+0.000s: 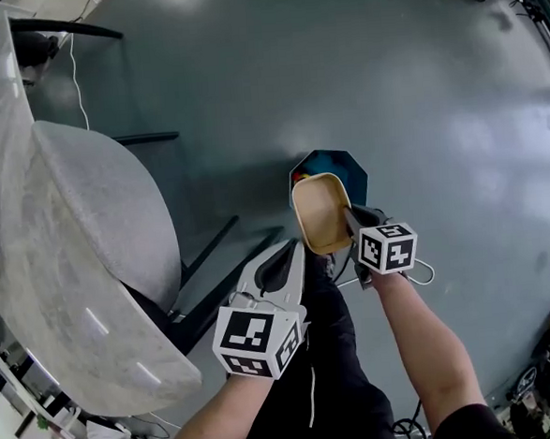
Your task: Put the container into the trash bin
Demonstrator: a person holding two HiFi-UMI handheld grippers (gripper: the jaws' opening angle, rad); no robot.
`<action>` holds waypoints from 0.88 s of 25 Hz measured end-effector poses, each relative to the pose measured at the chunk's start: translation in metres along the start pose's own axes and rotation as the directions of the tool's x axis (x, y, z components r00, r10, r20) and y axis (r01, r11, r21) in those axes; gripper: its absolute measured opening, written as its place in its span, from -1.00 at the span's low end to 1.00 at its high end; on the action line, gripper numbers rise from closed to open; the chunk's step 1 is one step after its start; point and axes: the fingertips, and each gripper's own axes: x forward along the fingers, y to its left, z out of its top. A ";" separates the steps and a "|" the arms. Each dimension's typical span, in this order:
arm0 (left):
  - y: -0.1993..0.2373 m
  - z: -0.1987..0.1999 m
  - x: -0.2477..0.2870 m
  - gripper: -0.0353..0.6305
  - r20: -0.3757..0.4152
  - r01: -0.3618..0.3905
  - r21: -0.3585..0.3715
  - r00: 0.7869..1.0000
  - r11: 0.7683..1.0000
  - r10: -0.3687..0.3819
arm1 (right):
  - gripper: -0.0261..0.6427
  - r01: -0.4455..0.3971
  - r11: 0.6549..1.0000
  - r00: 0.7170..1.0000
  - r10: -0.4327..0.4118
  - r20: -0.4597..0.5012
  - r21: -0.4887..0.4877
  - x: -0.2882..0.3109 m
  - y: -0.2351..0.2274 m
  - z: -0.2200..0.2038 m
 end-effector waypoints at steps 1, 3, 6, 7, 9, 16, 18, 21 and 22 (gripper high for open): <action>0.001 -0.003 -0.002 -0.87 -0.002 -0.001 -0.010 1.000 1.000 0.001 | -0.88 0.004 1.000 1.000 -0.004 0.003 0.000 0.006 -0.001 -0.001; 0.002 -0.009 -0.004 -0.87 -0.010 0.002 -0.020 1.000 1.000 -0.002 | -0.88 0.014 1.000 1.000 -0.014 0.007 -0.005 0.018 -0.004 -0.003; -0.001 -0.018 -0.007 -0.87 -0.027 0.018 -0.009 0.999 1.000 -0.018 | -0.88 0.048 0.999 0.999 -0.048 0.007 -0.007 0.032 -0.011 -0.007; -0.003 -0.019 -0.010 -0.87 -0.031 0.022 -0.006 0.999 1.000 -0.022 | -0.88 0.061 0.998 0.998 -0.061 0.001 -0.005 0.036 -0.014 -0.009; -0.007 -0.019 -0.014 -0.87 -0.031 0.027 -0.003 0.999 1.000 -0.027 | -0.86 0.065 0.998 0.998 -0.064 -0.019 0.025 0.042 -0.021 -0.015; -0.015 -0.005 -0.016 -0.87 -0.019 0.050 0.011 0.999 0.999 -0.049 | -0.58 0.021 0.985 0.999 -0.014 -0.036 0.171 0.024 -0.034 -0.012; -0.024 0.010 -0.023 -0.87 -0.002 0.064 0.018 0.998 0.998 -0.064 | -0.62 0.011 0.986 1.000 -0.006 -0.029 0.166 0.000 -0.029 -0.007; -0.039 0.038 -0.043 -0.87 0.026 0.081 0.016 0.996 0.997 -0.081 | -0.68 -0.003 0.979 1.000 0.007 -0.019 0.205 -0.044 -0.013 -0.006; -0.044 0.049 -0.051 -0.87 0.038 0.086 0.015 0.996 0.996 -0.087 | -0.70 -0.007 0.977 1.000 0.010 -0.014 0.215 -0.058 -0.006 -0.005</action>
